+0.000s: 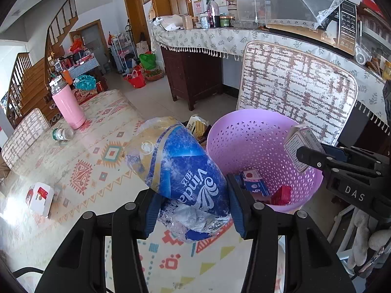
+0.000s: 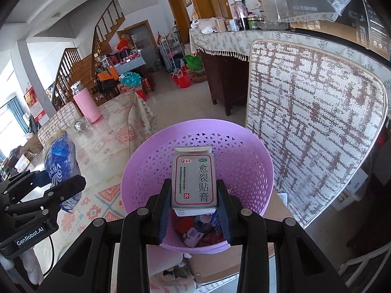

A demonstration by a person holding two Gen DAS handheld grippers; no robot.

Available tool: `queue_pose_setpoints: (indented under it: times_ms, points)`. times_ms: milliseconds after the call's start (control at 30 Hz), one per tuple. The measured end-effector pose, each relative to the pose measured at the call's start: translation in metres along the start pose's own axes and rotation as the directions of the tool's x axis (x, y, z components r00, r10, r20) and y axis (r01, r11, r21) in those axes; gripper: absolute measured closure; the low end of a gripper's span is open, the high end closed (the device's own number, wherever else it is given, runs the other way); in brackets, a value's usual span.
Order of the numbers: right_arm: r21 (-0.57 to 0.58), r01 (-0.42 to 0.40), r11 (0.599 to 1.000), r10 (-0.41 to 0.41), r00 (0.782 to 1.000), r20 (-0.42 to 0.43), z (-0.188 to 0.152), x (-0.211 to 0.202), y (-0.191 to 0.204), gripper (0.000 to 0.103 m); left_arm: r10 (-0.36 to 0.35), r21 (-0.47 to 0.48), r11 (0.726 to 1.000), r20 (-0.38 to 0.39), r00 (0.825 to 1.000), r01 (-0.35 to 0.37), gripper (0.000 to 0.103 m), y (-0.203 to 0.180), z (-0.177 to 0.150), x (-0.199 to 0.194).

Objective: Collect trash
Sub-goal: 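Carry the medicine box and blue wrapper over the pink basket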

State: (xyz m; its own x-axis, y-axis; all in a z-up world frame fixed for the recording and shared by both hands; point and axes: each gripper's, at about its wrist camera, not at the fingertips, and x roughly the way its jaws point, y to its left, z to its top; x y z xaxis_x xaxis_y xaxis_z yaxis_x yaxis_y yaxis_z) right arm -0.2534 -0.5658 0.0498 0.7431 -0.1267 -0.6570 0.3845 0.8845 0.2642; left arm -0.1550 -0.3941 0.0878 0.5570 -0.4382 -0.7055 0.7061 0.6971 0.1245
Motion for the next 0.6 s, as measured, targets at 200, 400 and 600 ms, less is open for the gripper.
queue_pose_setpoints:
  times_ms: [200,400,600]
  points:
    - [0.000,-0.002,1.000,0.002,1.000,-0.003,0.005,0.006,-0.002,0.066,0.000,0.000,1.000,0.004,1.000,0.000,0.054,-0.001,0.009,0.007]
    - [-0.002,0.000,1.000,0.000,1.000,-0.003,0.009,0.009,-0.002,0.066,-0.017,0.015,1.000,0.013,1.000,0.017,0.054,-0.010,0.019,0.013]
    - [-0.002,0.004,1.000,-0.004,1.000,-0.001,0.016,0.014,-0.004,0.066,-0.044,0.017,0.999,0.014,0.999,0.044,0.054,-0.016,0.027,0.019]
